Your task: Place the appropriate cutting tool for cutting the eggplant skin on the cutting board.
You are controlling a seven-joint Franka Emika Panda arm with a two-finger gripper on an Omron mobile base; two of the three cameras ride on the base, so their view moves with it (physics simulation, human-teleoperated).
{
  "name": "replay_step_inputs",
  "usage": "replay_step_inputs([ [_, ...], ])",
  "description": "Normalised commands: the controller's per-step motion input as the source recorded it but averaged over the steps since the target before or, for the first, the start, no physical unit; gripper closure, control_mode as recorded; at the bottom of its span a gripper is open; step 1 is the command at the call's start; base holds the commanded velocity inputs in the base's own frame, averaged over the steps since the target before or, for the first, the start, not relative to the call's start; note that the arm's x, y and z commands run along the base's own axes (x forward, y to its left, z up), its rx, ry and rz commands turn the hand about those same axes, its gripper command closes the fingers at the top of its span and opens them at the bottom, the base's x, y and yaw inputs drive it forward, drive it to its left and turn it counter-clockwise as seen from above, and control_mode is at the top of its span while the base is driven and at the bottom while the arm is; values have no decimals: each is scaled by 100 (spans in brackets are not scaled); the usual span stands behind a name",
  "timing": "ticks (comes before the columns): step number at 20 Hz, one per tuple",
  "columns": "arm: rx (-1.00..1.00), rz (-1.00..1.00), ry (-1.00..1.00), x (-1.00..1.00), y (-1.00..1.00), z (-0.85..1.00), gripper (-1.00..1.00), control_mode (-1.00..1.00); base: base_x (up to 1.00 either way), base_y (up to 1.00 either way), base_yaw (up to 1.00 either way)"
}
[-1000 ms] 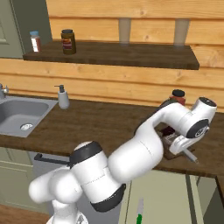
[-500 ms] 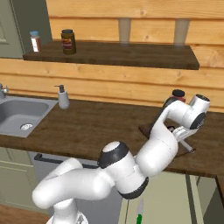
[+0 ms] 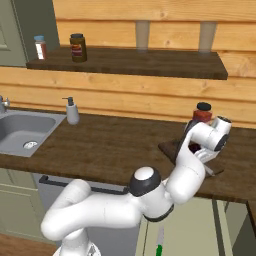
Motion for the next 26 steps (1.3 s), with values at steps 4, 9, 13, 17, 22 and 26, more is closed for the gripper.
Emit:
replay_step_inputs([
  [4, 0, 0, -9, -3, 51, -49, -100, -100, 0, 0, 0],
  [9, 0, 0, -14, -22, 73, 18, -100, -100, 0, 0, 0],
  [13, -1, 0, -14, -68, 63, 81, -100, -100, 0, 0, 0],
  [17, -4, 0, -9, -78, 85, 67, -100, -100, 0, 0, 0],
  [22, -6, 0, -5, -75, 94, 55, -100, -100, 0, 0, 0],
  [26, -10, 0, 0, -62, 100, 46, -100, -100, 0, 0, 0],
])
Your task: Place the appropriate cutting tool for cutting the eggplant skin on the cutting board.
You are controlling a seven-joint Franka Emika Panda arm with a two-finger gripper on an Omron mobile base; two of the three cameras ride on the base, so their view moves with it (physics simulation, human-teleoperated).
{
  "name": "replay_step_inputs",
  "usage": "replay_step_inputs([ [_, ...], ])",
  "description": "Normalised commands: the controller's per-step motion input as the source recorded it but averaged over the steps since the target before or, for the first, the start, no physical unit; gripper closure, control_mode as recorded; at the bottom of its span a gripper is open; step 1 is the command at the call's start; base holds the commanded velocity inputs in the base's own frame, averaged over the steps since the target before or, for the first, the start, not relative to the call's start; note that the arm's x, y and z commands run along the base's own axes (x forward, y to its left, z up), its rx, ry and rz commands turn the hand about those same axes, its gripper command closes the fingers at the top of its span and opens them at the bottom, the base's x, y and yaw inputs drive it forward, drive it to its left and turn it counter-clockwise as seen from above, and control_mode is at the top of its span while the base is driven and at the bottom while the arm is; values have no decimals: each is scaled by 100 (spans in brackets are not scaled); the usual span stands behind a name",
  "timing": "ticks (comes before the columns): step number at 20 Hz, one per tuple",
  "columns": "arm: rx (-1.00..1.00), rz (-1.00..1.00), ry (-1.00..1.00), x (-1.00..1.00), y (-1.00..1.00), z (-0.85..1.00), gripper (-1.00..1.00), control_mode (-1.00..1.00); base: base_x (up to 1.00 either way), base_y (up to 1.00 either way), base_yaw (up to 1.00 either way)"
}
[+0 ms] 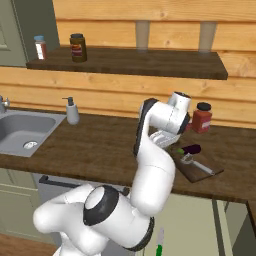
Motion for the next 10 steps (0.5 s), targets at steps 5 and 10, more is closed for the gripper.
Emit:
replay_step_inputs([
  [5, -12, 0, 0, -57, 100, 37, -100, -100, 0, 0, 0],
  [10, -23, 0, 2, -16, 100, -2, -100, -100, 0, 0, 0],
])
